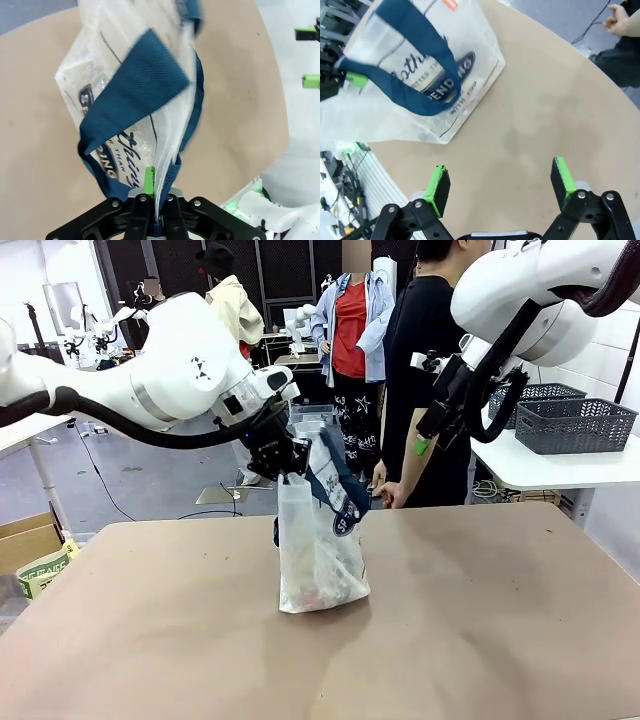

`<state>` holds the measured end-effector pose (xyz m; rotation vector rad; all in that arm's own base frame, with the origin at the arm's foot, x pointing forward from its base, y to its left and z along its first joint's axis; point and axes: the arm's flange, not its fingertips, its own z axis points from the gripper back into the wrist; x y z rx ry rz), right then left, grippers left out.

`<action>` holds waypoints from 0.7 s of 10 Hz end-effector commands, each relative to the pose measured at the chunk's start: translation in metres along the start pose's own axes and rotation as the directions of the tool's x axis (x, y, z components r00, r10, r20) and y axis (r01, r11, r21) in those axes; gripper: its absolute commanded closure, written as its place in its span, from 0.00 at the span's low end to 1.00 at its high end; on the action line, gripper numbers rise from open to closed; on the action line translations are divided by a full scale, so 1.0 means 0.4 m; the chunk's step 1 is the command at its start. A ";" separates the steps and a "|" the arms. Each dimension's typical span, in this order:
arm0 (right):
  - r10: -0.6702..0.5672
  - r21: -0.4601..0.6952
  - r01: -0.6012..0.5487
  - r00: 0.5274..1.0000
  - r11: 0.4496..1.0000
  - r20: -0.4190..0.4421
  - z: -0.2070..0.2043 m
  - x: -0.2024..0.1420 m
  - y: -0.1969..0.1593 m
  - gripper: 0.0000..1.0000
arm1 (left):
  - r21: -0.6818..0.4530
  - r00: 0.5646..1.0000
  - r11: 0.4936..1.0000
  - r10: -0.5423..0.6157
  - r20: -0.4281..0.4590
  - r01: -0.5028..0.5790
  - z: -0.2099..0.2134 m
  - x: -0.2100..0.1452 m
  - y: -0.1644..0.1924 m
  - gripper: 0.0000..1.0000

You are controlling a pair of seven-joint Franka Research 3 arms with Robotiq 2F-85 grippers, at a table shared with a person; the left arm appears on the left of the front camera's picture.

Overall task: Transfer purchased items from the store into the shopping bag.
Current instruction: Move the Reusable shopping bag to the right side of the table.

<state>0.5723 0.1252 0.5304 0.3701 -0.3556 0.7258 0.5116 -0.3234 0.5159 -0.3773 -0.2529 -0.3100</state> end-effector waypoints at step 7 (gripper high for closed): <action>-0.005 -0.024 0.004 1.000 1.000 -0.008 -0.003 0.004 0.001 0.00 | 0.275 0.988 0.949 -0.141 -0.070 0.155 0.210 0.211 0.060 1.00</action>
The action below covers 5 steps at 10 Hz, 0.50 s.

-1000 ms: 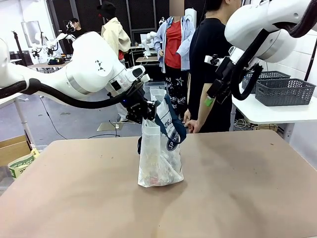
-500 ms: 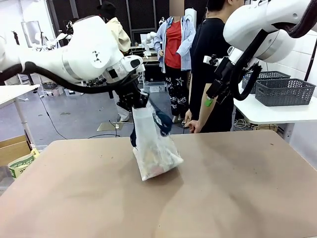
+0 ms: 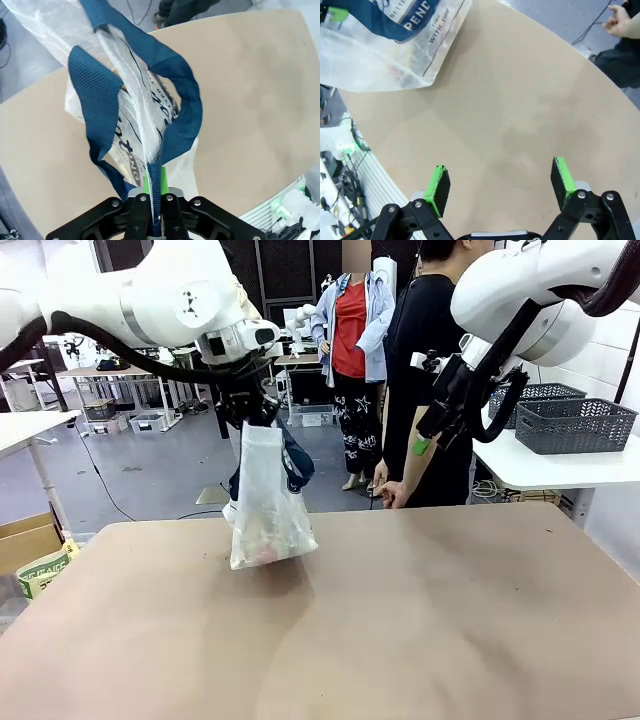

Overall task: Transfer purchased items from the store into the shopping bag.
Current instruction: Move the Reusable shopping bag to the right side of the table.

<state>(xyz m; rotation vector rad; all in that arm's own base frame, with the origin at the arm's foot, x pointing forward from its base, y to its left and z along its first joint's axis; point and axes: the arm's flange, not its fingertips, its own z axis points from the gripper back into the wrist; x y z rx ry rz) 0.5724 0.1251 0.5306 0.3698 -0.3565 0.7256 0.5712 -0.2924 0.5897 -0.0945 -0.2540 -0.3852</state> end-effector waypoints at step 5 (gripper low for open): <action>-0.005 -0.024 0.004 1.000 1.000 -0.008 -0.003 0.003 0.001 0.00 | 0.125 0.994 0.986 -0.111 0.001 0.111 0.159 -0.081 0.192 1.00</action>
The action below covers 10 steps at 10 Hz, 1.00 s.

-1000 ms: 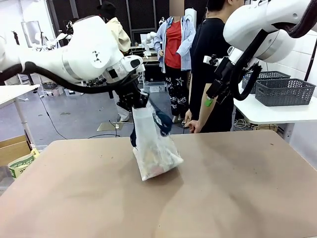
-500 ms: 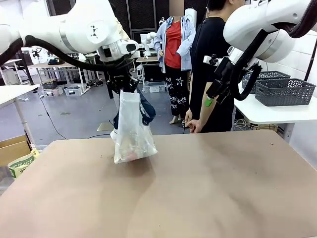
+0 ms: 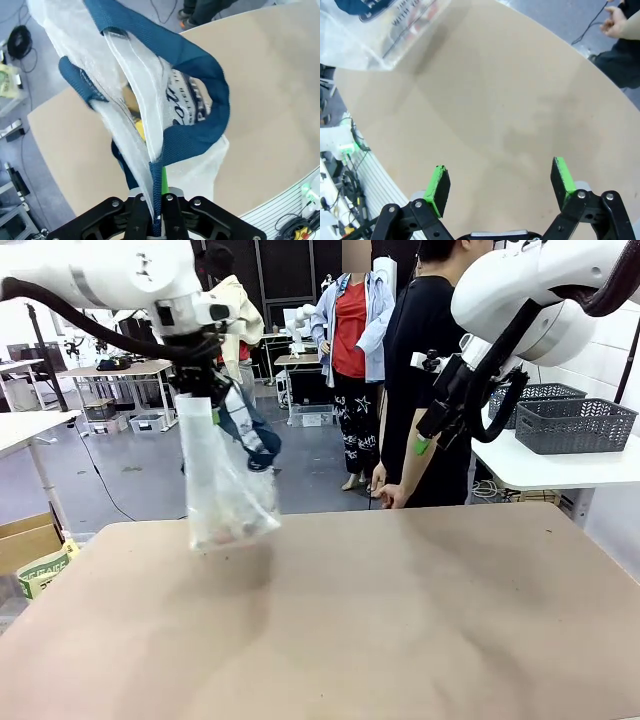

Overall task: Transfer purchased items from the store into the shopping bag.
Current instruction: Move the Reusable shopping bag to the right side of the table.

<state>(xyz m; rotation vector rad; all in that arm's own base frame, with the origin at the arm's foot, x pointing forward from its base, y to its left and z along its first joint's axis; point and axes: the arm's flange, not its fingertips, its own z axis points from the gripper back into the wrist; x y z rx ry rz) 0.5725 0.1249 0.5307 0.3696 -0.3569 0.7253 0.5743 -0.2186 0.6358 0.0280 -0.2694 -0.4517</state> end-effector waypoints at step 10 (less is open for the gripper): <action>-0.004 -0.023 0.004 1.000 1.000 -0.009 -0.003 0.003 0.002 0.00 | 0.113 0.999 0.994 -0.004 0.047 -0.002 -0.032 -0.314 0.300 1.00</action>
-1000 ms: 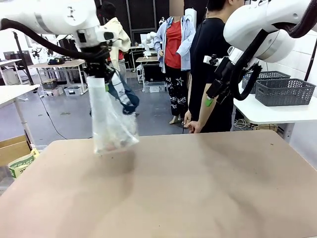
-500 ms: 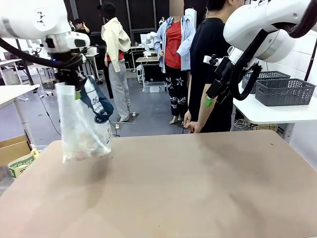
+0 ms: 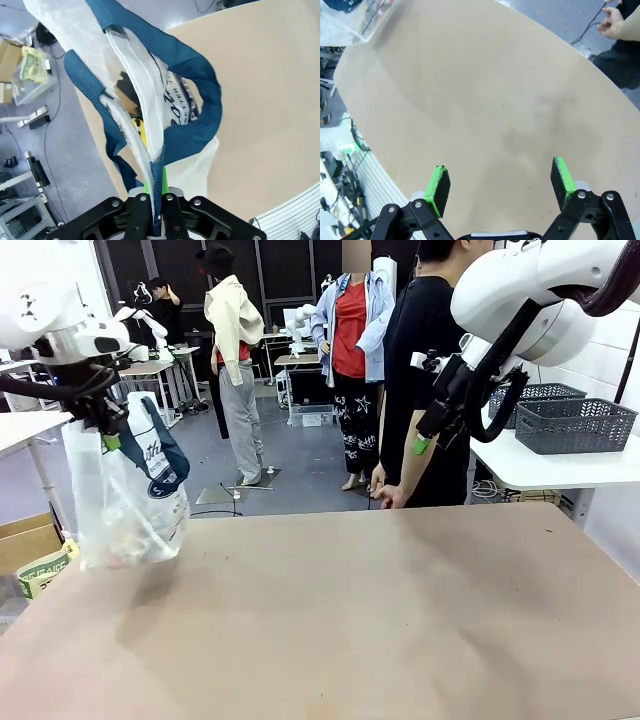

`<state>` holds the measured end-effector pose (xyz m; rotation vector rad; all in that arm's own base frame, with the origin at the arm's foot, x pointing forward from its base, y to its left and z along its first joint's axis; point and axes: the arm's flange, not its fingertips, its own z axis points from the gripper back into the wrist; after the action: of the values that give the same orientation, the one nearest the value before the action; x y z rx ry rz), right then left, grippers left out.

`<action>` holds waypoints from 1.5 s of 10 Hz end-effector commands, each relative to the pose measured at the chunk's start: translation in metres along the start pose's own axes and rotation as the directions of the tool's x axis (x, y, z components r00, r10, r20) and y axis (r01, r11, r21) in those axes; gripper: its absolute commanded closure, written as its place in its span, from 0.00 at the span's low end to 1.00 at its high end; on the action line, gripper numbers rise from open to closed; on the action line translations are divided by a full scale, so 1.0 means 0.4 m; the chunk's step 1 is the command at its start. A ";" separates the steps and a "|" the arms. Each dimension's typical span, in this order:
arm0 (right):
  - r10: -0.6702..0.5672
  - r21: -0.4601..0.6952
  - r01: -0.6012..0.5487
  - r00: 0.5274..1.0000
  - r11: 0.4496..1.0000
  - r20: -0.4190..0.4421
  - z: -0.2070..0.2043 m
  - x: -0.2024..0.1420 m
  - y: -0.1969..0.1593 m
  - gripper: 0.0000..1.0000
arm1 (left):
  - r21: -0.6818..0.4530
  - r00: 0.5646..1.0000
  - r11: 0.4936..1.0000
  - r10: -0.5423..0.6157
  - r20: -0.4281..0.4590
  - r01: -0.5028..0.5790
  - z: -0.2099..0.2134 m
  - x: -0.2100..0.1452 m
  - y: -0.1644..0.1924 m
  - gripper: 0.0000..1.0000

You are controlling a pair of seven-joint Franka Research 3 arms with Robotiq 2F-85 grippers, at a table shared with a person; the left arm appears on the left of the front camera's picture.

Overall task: Transfer purchased items from the store into the shopping bag.
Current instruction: Move the Reusable shopping bag to the right side of the table.

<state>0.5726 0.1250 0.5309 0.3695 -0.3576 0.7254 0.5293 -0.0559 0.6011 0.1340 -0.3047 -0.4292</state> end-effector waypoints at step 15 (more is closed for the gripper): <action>-0.005 -0.023 0.004 1.000 1.000 -0.009 -0.004 0.003 0.002 0.00 | -0.024 0.997 0.997 -0.079 0.023 0.079 -0.147 -0.187 0.126 1.00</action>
<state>0.5726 0.1251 0.5309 0.3695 -0.3576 0.7254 0.5117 0.0185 0.5308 0.1344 -0.2784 -0.4760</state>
